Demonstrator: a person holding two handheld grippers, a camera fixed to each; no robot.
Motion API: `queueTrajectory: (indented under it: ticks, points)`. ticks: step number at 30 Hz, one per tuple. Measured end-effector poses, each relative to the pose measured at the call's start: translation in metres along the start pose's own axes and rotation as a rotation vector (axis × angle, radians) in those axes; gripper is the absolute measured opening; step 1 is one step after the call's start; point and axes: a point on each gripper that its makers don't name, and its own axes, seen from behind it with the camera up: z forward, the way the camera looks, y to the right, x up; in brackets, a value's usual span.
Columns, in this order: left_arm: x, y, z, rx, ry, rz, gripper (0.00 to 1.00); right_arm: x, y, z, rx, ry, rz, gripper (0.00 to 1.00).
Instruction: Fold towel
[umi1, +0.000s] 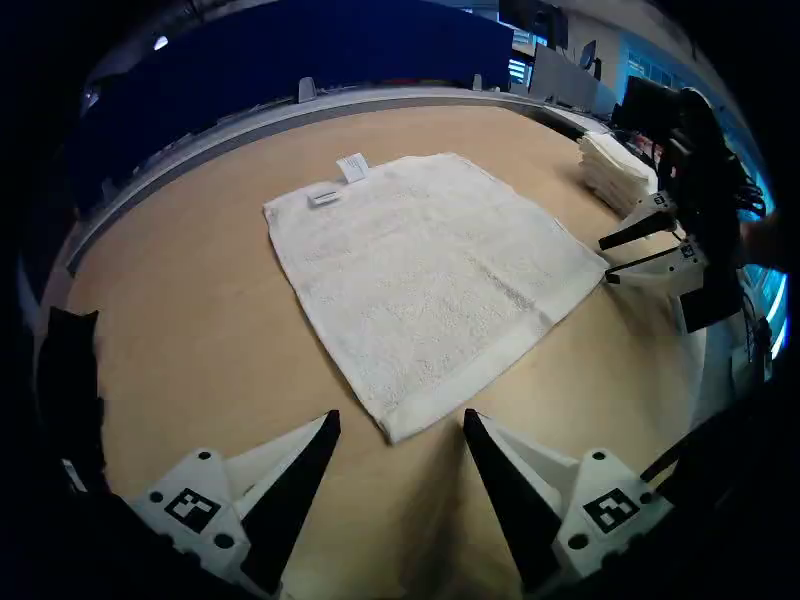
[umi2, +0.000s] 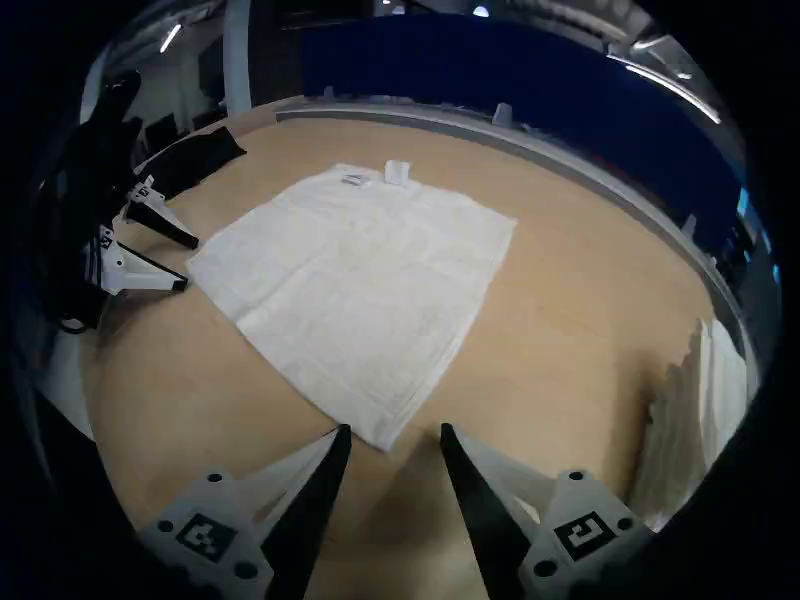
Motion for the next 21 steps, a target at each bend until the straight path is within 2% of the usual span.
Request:
queueTrajectory:
  ticks: [6, 9, 11, 15, 21]
  points:
    - [-0.001, -0.0061, 0.0009, 0.029, -0.005, 0.003, 0.7, -0.0023, -0.0045, 0.0019, 0.014, -0.002, 0.005, 0.57]
    - [-0.0016, -0.0052, 0.0003, 0.033, -0.011, 0.02, 0.65, -0.0028, -0.006, 0.0018, 0.021, -0.003, 0.009, 0.54]
    - [-0.0021, -0.0025, -0.0006, 0.027, -0.017, 0.033, 0.56, -0.0024, -0.0063, 0.0016, 0.023, -0.002, 0.01, 0.53]
    - [-0.0019, 0.0003, -0.0013, 0.027, -0.02, 0.041, 0.52, -0.002, -0.0073, 0.0013, 0.024, 0.0, 0.005, 0.52]
    - [-0.0022, 0.0015, -0.0004, 0.028, -0.026, 0.029, 0.43, -0.0018, -0.0091, 0.0002, 0.033, -0.001, 0.007, 0.4]
